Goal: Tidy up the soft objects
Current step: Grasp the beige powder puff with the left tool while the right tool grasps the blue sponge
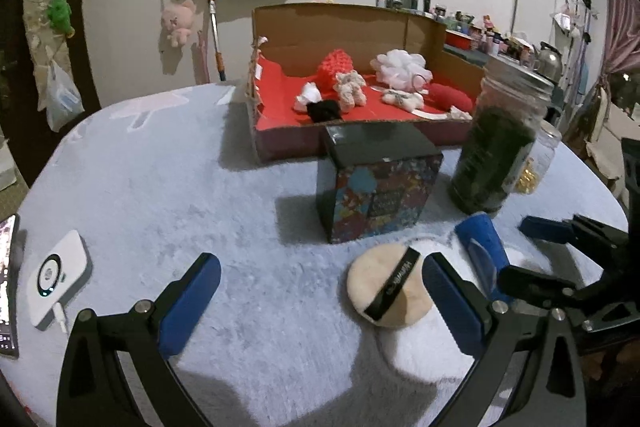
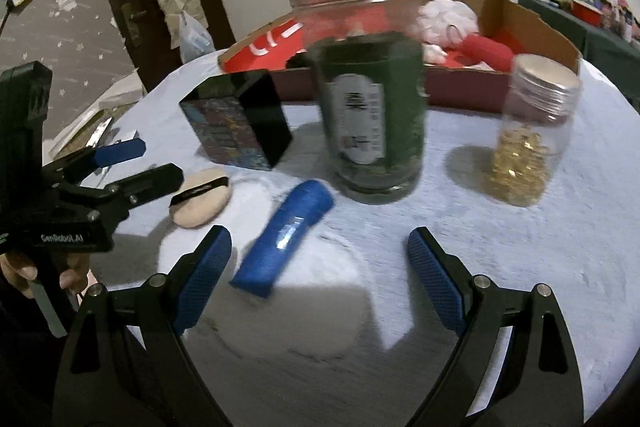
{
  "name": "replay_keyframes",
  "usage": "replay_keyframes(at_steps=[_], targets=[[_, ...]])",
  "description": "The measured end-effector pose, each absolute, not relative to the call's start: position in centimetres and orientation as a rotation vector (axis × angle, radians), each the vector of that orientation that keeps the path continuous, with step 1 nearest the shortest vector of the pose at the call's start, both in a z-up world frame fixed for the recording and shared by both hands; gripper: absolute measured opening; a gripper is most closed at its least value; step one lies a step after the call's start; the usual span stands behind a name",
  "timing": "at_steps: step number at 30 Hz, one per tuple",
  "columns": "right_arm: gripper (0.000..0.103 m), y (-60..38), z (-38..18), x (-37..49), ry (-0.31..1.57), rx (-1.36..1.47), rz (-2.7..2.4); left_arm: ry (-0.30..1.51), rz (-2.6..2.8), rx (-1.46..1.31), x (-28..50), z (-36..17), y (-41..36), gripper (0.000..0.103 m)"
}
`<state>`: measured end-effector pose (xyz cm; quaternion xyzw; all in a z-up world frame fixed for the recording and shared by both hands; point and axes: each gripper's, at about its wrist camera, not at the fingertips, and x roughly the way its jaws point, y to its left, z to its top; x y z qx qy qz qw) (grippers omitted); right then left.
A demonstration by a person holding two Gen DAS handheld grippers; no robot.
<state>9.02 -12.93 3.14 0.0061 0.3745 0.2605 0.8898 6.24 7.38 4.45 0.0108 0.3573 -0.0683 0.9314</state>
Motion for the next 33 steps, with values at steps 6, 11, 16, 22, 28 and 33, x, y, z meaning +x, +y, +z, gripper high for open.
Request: replay_keyframes(at_steps=[6,11,16,22,28,33], targets=[[0.090,-11.0,2.9,8.4,0.748,-0.087,0.538,0.752,-0.235,0.028,5.9,3.6,6.8,0.101],[0.086,-10.7,2.7,8.2,0.731,-0.109,0.549,0.770,-0.296,0.058,6.3,3.0,5.6,0.092],[0.045,-10.3,2.4,7.8,0.718,-0.148,0.569,0.781,-0.338,0.089,6.6,2.4,4.6,0.050],[0.024,-12.2,3.4,6.7,0.669,-0.094,0.601,0.752,-0.384,0.056,5.7,3.6,3.7,0.028],[0.019,-15.4,5.2,5.5,0.641,-0.061,0.571,0.737,-0.469,0.025,4.9,4.7,1.5,0.025],[0.019,-17.4,5.8,5.4,0.645,-0.033,0.553,0.745,-0.510,0.011,5.5,5.1,0.0,0.025]])
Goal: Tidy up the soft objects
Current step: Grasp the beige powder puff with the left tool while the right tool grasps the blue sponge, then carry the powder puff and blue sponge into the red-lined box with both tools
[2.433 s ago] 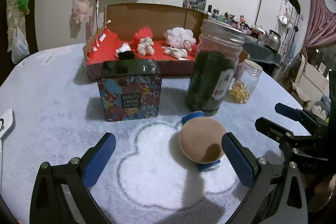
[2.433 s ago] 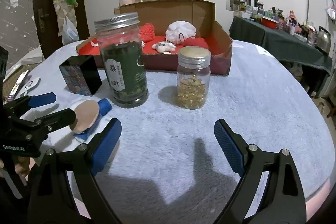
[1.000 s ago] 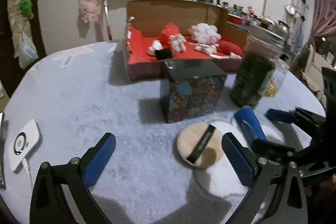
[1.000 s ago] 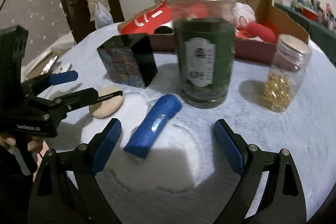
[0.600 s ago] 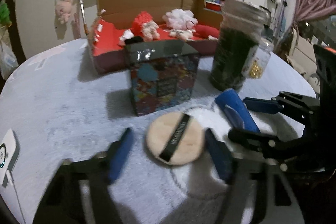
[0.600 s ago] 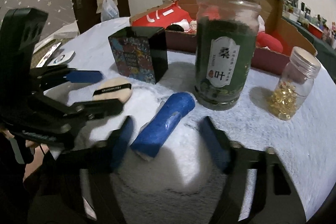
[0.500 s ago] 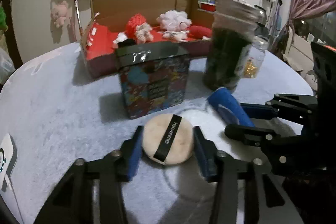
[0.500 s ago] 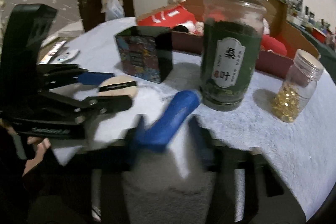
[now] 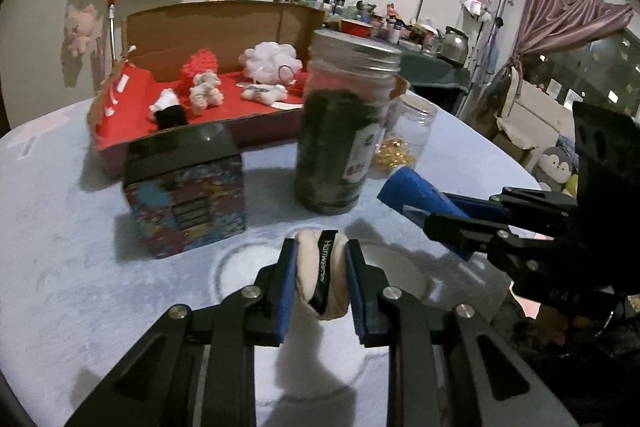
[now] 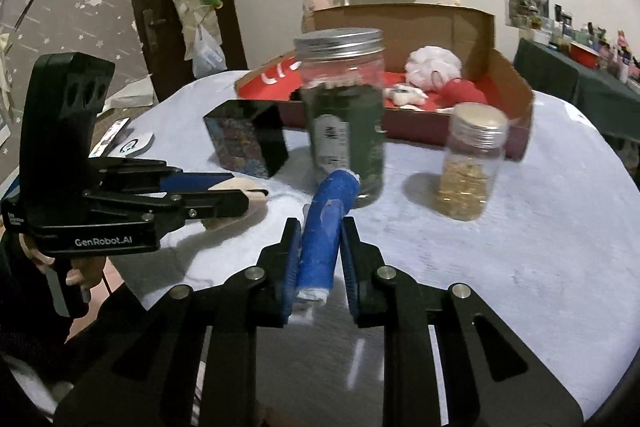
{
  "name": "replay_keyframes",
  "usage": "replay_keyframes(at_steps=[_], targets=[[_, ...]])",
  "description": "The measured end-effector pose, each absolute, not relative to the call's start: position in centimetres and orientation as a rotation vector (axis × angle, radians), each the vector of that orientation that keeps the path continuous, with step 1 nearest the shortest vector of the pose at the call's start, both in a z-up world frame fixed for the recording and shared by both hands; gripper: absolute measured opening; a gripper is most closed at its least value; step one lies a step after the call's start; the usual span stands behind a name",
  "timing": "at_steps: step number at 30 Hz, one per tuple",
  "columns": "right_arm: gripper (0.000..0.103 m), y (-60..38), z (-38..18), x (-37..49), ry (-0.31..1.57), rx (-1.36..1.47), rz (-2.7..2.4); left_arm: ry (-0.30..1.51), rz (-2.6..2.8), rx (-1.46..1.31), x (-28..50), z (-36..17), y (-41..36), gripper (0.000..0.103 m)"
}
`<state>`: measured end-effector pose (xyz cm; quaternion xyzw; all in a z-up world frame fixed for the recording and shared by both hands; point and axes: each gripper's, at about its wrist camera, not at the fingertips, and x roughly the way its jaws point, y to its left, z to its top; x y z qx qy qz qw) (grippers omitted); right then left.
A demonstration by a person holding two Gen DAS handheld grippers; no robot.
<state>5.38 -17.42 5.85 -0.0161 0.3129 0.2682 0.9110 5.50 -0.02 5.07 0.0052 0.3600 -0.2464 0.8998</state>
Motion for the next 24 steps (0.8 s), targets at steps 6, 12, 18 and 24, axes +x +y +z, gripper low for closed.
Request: replay_keyframes(at_steps=[6,12,18,24], targets=[[0.019,-18.8,6.5,5.7,0.638,0.009,0.553,0.739,-0.511,0.005,5.9,5.8,-0.4,0.025],[0.019,-20.1,7.5,5.5,0.607,0.026,0.537,0.706,-0.487,0.015,5.6,7.4,0.5,0.025],[0.019,-21.5,8.9,5.7,0.566,0.046,0.515,0.666,-0.466,0.013,5.6,8.9,1.6,0.025],[0.019,-22.8,10.1,6.8,0.535,0.066,0.493,0.644,-0.452,-0.006,6.6,10.0,2.9,0.025]])
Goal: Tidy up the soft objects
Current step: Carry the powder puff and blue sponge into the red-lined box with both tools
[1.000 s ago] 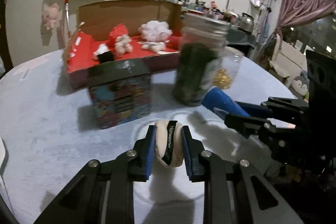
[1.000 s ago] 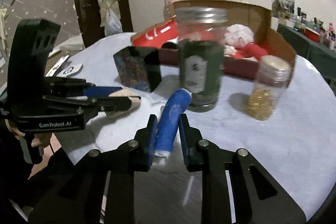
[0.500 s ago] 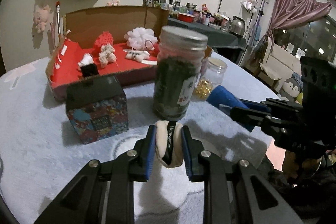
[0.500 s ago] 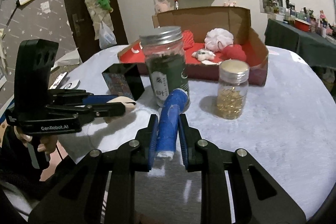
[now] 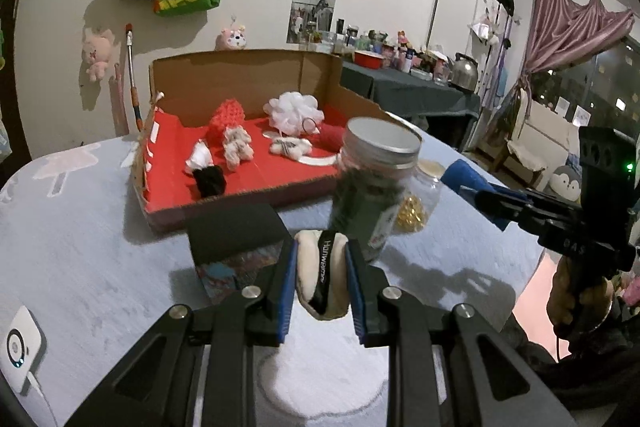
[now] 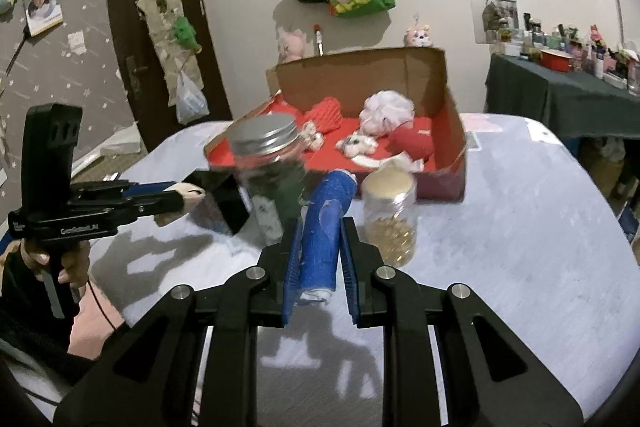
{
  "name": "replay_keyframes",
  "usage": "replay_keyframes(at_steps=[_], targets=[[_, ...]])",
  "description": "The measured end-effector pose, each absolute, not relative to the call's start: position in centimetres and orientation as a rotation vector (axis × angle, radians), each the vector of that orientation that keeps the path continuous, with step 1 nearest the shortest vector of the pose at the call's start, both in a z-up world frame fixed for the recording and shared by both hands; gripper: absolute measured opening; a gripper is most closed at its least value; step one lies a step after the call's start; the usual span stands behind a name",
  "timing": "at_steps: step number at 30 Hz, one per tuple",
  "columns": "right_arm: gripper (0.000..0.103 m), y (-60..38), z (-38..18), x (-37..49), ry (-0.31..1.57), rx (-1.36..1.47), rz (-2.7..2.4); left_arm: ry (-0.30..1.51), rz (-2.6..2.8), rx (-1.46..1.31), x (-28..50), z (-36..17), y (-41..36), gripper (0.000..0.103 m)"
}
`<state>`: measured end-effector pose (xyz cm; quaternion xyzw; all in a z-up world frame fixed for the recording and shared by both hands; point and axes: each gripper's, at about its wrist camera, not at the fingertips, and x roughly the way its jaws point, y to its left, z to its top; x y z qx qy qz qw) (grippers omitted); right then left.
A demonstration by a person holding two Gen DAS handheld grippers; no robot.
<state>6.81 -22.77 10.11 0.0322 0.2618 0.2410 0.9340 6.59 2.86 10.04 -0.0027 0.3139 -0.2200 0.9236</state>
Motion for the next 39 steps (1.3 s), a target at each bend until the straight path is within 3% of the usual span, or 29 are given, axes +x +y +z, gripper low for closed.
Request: replay_keyframes(at_steps=[20,39], targets=[[0.019,-24.6,12.5,14.4,0.576,0.048,0.573,0.680,-0.486,-0.005,13.9,12.3,4.0,0.025],[0.019,-18.4,11.3,26.3,0.874,-0.150,0.787,0.908,-0.591,0.144,24.7,10.1,0.9,0.025]])
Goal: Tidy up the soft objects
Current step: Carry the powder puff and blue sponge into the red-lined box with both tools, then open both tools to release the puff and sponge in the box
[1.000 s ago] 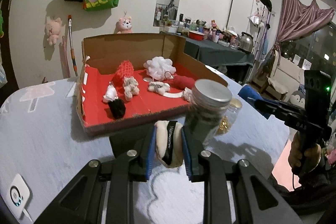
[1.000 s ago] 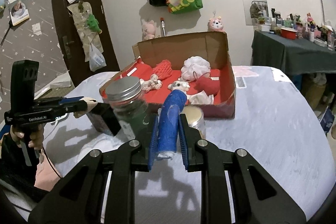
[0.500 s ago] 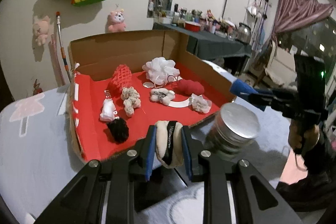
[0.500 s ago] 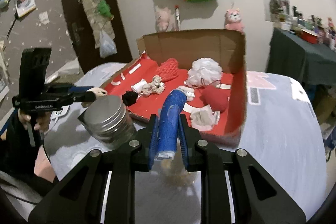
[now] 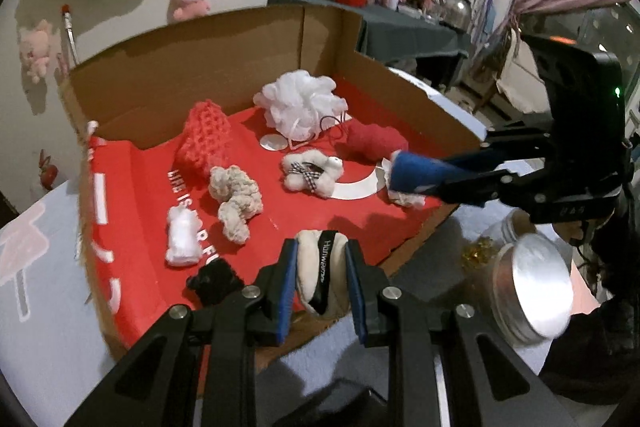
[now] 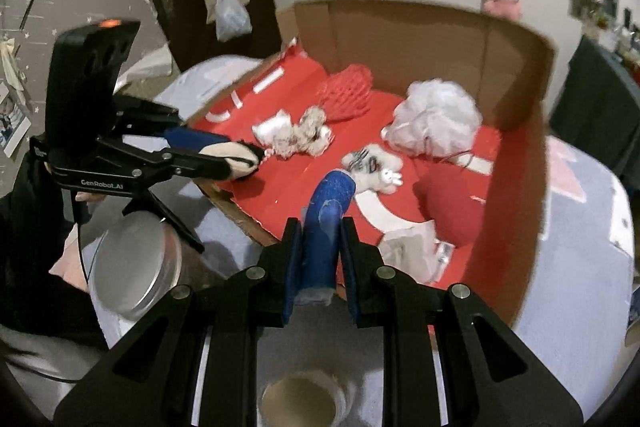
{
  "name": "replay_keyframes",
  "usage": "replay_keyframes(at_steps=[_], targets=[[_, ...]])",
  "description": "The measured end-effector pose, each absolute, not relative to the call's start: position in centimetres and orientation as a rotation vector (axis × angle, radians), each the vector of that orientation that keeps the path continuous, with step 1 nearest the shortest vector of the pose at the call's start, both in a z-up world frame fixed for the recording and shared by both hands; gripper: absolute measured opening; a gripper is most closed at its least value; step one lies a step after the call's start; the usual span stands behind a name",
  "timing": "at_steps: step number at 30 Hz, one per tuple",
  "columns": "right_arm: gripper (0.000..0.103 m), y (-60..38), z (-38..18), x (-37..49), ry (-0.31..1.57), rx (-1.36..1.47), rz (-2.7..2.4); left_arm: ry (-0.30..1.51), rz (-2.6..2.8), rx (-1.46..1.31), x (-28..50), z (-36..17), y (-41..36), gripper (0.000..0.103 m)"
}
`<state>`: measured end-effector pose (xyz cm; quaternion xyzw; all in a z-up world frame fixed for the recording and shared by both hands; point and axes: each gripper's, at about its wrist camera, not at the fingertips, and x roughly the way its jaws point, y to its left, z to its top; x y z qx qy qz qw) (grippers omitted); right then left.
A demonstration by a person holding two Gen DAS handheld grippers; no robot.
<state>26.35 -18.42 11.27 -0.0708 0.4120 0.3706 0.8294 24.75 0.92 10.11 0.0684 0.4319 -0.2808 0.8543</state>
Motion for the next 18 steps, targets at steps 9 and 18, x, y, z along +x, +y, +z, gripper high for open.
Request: replay_keyframes(at_steps=[9,18], targets=[[0.019,-15.5,8.7,31.1,1.062,-0.228,0.824,1.008,-0.610,0.194,28.4,8.0,-1.0,0.025],[0.019,-14.5,6.7,33.5,1.180,-0.248,0.812,1.082,-0.594,0.207,30.3,6.2,-1.2,0.027]])
